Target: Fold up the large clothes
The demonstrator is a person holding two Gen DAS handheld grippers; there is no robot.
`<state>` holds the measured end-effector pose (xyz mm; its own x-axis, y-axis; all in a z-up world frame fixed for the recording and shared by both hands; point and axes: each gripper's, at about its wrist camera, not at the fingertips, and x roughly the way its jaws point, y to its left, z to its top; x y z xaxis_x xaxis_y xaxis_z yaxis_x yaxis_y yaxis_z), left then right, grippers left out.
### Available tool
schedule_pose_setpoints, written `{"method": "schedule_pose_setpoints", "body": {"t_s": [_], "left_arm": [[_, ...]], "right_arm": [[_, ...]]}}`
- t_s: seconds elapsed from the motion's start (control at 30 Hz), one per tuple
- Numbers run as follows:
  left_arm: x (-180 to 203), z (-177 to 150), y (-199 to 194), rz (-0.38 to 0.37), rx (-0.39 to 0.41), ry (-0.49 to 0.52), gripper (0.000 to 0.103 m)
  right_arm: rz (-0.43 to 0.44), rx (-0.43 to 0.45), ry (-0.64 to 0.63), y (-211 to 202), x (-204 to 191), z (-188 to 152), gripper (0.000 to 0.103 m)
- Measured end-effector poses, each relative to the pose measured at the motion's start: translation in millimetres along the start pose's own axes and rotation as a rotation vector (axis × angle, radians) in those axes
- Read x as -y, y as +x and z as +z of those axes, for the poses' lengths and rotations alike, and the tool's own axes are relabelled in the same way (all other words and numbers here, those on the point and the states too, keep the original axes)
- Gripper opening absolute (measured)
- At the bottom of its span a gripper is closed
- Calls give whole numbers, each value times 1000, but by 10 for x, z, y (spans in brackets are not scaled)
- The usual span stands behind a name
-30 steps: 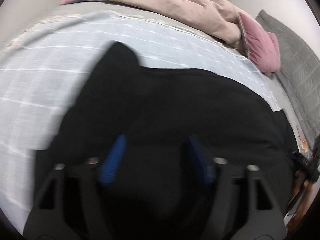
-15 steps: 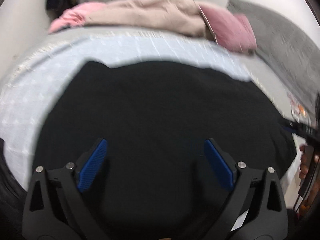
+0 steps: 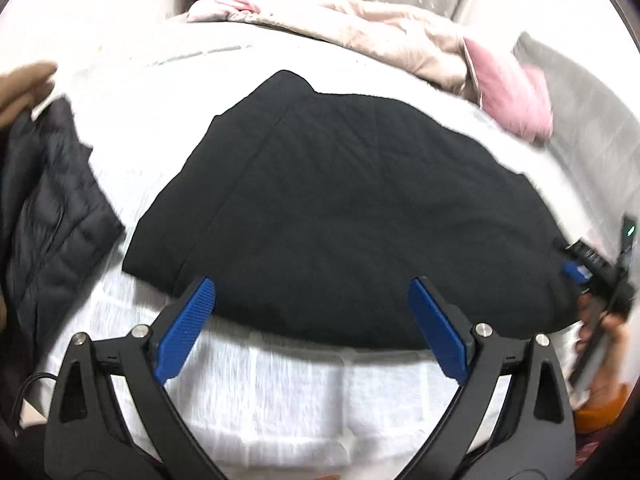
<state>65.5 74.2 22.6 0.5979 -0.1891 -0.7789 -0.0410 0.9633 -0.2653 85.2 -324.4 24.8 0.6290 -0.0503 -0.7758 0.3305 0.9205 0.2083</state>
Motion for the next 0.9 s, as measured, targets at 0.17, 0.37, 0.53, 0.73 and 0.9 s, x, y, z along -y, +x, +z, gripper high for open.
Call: {"method": "schedule_pose_setpoints", "body": {"t_s": [0.17, 0.37, 0.53, 0.73, 0.9], "left_arm": [[-149, -92, 37, -28, -49, -121, 97], [-247, -200, 411, 14, -129, -217, 97], [-280, -237, 586, -3, -136, -290, 97], [-293, -83, 681, -3, -84, -337, 97], [-290, 14, 757, 8, -21, -344, 97]], "right_arm": [[45, 75, -31, -202, -157, 44, 79], [44, 113, -115, -290, -352, 13, 80], [-5, 125, -213, -273, -573, -38, 80], [12, 99, -289, -201, -734, -108, 80], [48, 64, -310, -149, -838, -153, 80]]}}
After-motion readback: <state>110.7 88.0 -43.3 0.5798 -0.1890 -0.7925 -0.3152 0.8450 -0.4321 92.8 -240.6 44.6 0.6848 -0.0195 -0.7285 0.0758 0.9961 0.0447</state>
